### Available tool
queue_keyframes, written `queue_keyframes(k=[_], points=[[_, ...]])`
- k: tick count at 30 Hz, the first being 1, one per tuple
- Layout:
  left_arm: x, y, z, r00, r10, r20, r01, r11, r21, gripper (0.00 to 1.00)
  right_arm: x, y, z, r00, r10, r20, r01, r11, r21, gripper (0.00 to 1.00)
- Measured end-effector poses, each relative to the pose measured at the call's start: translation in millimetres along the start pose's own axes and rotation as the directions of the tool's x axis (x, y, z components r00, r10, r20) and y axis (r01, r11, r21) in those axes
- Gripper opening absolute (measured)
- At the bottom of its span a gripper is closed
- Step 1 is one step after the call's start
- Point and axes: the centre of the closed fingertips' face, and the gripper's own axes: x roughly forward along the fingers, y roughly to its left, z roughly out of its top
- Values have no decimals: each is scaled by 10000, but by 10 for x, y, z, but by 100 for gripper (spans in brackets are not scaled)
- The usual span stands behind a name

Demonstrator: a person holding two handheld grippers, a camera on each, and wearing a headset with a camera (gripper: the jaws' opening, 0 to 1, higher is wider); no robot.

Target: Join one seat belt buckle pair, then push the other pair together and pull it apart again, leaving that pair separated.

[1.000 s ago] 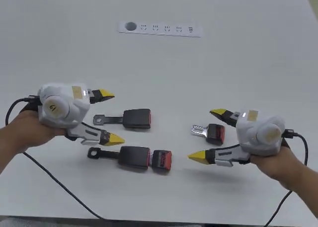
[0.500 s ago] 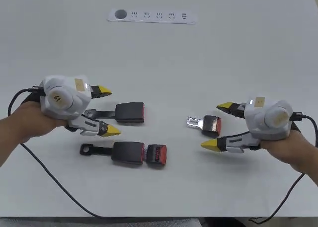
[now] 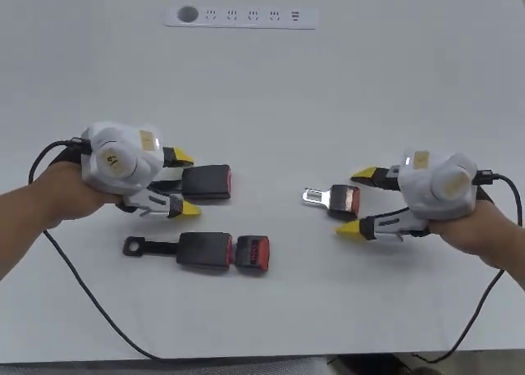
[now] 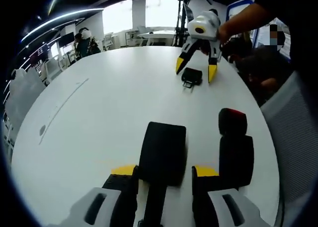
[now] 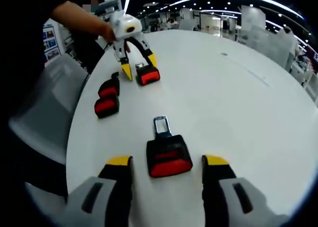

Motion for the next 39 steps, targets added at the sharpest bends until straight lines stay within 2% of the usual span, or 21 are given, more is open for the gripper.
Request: queue_keyframes(k=[1, 2, 4, 6, 9, 12, 13, 14, 22, 32, 39], points=[[0, -24, -21, 9998, -166, -134, 168, 9998, 146, 44, -4, 18, -5, 10000, 30, -42, -30, 10000, 55, 55], [11, -30, 19, 9998, -172, 82, 173, 9998, -131, 44, 1, 37, 12, 10000, 89, -4, -89, 10000, -21, 52], [14, -38, 32, 9997, -191, 117, 192, 9998, -70, 44, 1, 96, 22, 9997, 224, -43, -224, 9997, -107, 49], [13, -53, 32, 9996, -269, 79, 269, 9996, 44, 44, 3, 95, 18, 9998, 93, -166, -99, 9992, -379, 48], [14, -62, 32, 9994, -348, 78, 347, 9993, 158, 43, -1, 83, 25, 9998, 41, -185, -49, 9991, -414, 45], [0, -26, 70, 9996, -232, 173, 230, 9996, 150, 36, -11, 47, 20, 9997, -41, -247, 23, 9974, -715, 36], [-42, 31, 107, 9998, -94, 176, 89, 9995, 297, 35, -6, 61, 25, 9998, 49, -217, -63, 9977, -671, 36], [-80, 18, 93, 9997, -243, 75, 241, 9995, 223, 35, -5, 60, 26, 9998, 49, -211, -63, 9977, -668, 36], [-159, 0, 94, 9981, -602, -110, 609, 9945, 854, 34, 0, 46, 47, 9996, 294, -23, -295, 9959, -855, 35], [-134, -37, 46, 9967, -802, -131, 811, 9914, 1023, 34, 18, 30, 85, 9985, 513, 211, -495, 9958, -770, 35], [-82, -42, 25, 9964, -843, -129, 851, 9920, 927, 34, 121, 39, 205, 9971, 608, 451, -573, 9955, -759, 35]])
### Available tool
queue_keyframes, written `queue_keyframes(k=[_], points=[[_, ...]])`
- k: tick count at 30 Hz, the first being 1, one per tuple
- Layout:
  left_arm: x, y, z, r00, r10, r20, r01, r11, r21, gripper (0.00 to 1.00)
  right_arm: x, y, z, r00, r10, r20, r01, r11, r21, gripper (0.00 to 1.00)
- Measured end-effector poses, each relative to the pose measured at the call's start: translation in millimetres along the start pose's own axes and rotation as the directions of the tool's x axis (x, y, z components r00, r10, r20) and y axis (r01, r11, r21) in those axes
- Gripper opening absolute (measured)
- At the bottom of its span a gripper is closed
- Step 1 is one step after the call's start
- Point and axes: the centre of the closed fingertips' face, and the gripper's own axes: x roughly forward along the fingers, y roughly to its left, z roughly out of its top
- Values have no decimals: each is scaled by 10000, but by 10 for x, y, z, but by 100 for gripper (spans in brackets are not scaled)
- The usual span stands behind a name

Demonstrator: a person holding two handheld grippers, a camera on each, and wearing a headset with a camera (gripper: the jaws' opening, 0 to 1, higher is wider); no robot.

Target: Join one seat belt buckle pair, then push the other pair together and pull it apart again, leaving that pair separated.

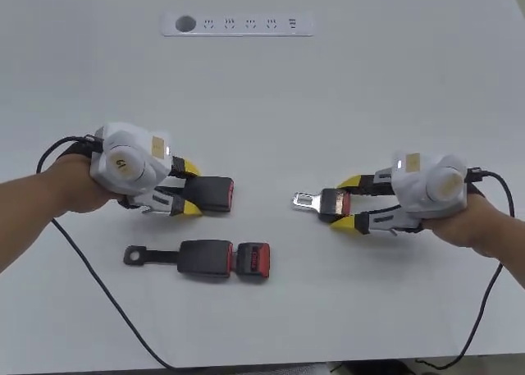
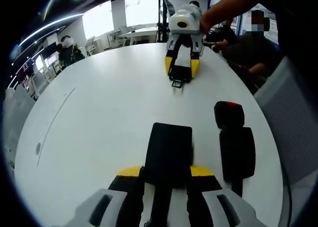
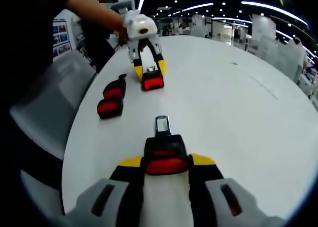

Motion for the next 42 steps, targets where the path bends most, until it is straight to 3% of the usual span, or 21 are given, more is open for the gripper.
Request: queue_keyframes(k=[14, 26, 38, 42], points=[[79, 11, -18, 10000, -17, -43, 17, 9999, -157, 34, 320, 27, 320, 9981, 276, 545, -275, 9996, -30, 35], [107, 16, -12, 10000, -15, -69, 13, 9998, -217, 34, 576, 51, 538, 9969, 552, 560, -540, 9983, -229, 35], [119, 22, -2, 10000, -39, -89, 38, 9998, -171, 34, 675, 98, 572, 9971, 673, 368, -656, 9969, -440, 35], [119, 26, 2, 9999, -36, -127, 34, 9999, -149, 34, 779, 129, 658, 9967, 664, 463, -645, 9971, -404, 35]])
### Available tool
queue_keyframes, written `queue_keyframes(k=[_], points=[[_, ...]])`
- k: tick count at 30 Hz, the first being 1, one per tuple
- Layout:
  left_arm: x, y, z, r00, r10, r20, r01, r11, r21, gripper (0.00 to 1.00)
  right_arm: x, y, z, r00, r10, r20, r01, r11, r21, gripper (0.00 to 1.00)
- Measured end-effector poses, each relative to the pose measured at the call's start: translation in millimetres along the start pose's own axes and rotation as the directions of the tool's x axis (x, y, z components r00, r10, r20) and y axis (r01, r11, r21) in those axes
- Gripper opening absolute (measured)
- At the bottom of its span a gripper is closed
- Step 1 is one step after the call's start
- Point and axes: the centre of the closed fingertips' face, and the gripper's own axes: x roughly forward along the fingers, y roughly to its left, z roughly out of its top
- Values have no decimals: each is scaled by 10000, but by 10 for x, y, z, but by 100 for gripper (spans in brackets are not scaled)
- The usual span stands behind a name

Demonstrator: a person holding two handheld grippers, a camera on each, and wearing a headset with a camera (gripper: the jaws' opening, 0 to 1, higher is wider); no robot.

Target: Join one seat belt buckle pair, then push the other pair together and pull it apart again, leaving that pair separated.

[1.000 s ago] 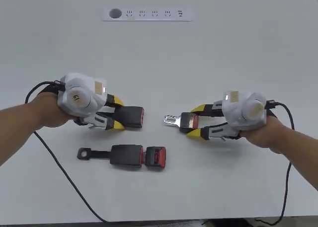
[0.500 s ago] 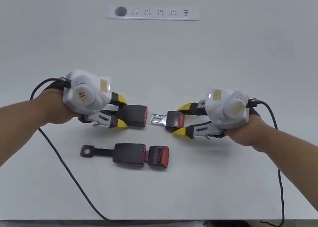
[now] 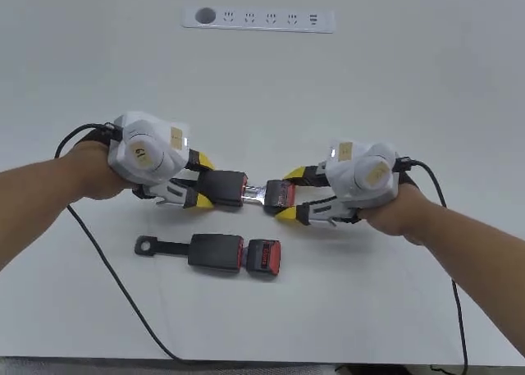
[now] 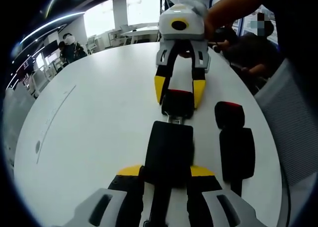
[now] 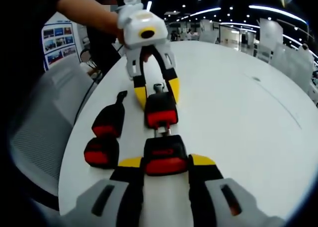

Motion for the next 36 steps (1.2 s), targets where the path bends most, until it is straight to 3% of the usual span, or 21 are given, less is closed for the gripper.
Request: queue_keyframes(k=[2, 11, 15, 22, 26, 36], points=[[-3, -5, -2, 10000, -37, -51, 37, 10000, 43, 34, 43, 1, 20, 9998, 86, -187, -94, 9991, -406, 35], [-11, -8, 7, 10000, -38, -8, 38, 10000, 37, 34, 36, 18, 3, 9994, 278, -221, -276, 9996, 68, 34], [-11, -9, 11, 9999, -76, -104, 78, 9998, 166, 34, 50, 25, 9, 9993, 262, -283, -260, 9996, 75, 34], [-18, -6, 6, 9999, -67, 85, 66, 10000, 72, 34, 74, 23, 28, 9985, 250, -493, -253, 9997, -52, 34], [-17, -1, 4, 9999, -52, 98, 51, 10000, 62, 34, 163, 39, 124, 9990, 288, -334, -286, 9996, 80, 34], [-17, 2, -3, 10000, -34, 89, 34, 10000, 42, 34, 172, 34, 136, 9966, 97, -823, -65, 9992, 389, 34]])
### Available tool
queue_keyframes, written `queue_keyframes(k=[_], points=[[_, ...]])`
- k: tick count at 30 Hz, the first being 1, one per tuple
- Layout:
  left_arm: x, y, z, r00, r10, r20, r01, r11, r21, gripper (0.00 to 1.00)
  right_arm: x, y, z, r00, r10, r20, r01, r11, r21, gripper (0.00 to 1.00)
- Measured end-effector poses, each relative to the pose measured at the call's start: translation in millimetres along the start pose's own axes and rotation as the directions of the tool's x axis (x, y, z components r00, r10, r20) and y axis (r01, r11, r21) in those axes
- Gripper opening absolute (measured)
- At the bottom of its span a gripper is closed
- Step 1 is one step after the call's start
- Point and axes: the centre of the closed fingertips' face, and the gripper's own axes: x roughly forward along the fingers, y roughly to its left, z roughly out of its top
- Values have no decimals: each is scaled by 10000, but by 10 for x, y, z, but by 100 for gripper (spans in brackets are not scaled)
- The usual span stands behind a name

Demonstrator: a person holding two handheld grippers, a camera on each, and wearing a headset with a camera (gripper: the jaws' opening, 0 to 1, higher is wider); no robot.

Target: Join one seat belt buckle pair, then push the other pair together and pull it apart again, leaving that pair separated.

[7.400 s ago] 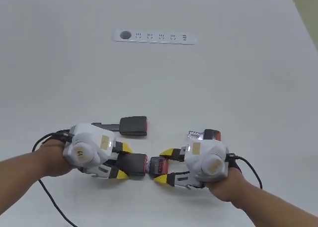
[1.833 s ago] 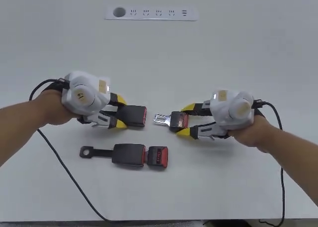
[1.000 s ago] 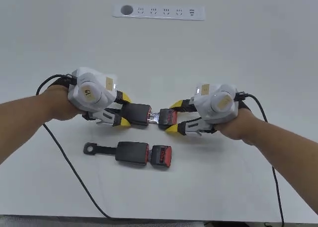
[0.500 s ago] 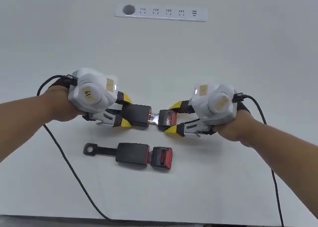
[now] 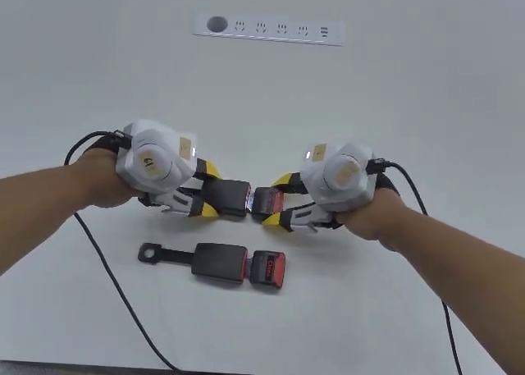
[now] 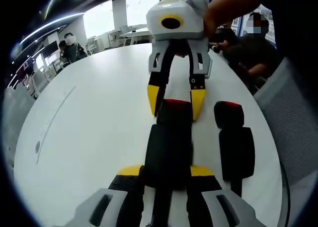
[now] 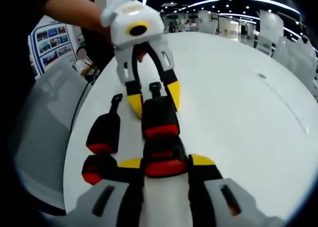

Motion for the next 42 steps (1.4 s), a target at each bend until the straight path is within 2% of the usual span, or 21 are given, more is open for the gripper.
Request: queue_keyframes(k=[19, 36, 42], points=[[3, -5, -4, 9998, -61, -207, 65, 9998, 166, 34, 17, -14, 11, 9975, -153, -684, 128, 9992, -367, 34], [5, -9, -3, 9999, -20, -145, 21, 10000, 65, 34, 15, -26, 1, 9970, -221, -735, 187, 9988, -462, 34], [2, -8, -1, 9999, -7, -154, 7, 10000, 35, 34, -91, -55, -113, 9959, -176, -882, 135, 9988, -477, 34]])
